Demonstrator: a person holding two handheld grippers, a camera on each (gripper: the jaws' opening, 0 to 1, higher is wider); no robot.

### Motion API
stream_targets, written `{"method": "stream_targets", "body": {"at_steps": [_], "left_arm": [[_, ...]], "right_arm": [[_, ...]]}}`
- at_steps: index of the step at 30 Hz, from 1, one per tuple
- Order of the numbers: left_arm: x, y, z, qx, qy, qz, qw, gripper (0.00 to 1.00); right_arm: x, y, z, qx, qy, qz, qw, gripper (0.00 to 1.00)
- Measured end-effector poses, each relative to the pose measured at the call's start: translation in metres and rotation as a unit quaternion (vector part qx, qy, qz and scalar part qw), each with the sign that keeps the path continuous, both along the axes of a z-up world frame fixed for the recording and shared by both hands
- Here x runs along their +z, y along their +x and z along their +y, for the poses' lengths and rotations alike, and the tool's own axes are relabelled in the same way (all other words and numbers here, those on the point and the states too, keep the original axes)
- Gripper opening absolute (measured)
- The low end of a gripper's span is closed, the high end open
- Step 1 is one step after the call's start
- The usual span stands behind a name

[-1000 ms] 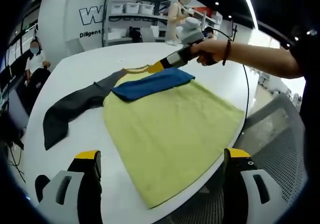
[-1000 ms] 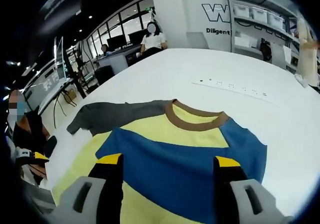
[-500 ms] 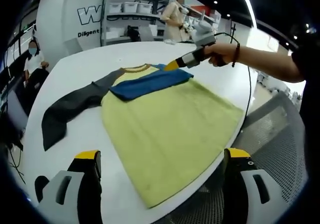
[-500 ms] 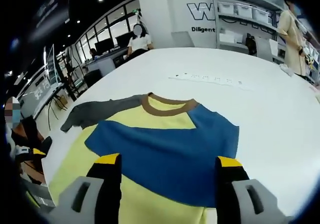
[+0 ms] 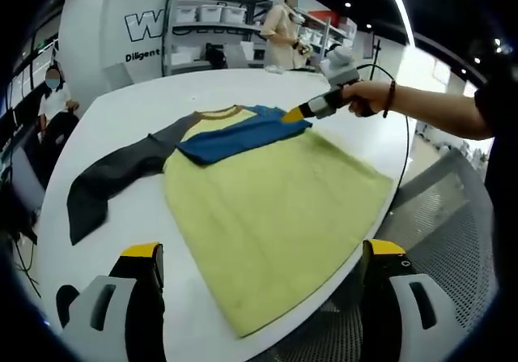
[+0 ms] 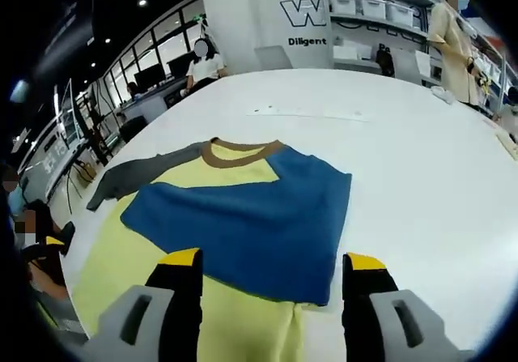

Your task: Fold the garment on the visible template until the final outline fits inside the template.

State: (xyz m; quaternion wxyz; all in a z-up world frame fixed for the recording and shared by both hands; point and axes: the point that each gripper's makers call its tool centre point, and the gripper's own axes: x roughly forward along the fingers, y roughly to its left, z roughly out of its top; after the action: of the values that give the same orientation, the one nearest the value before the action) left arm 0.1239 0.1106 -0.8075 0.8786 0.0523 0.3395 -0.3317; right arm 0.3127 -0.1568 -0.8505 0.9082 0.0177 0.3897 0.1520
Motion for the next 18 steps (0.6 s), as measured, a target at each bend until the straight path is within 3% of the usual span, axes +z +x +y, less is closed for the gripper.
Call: {"method": "stream_targets", "body": {"at_steps": [9,18], "left_arm": [[0.001,0.0,0.0,0.004,-0.004,-0.003,1.0,0.99],[0.003,0.001,0.001,0.009,-0.01,-0.006,0.9999,0.99]], "right_arm": [[-0.007,-0.008,-0.013,-0.026,-0.011,0.008,0.9996,0.36],[-0.014,-0.015,-0.027,-0.056,-0.021,0.021,0.998,0.21]]}}
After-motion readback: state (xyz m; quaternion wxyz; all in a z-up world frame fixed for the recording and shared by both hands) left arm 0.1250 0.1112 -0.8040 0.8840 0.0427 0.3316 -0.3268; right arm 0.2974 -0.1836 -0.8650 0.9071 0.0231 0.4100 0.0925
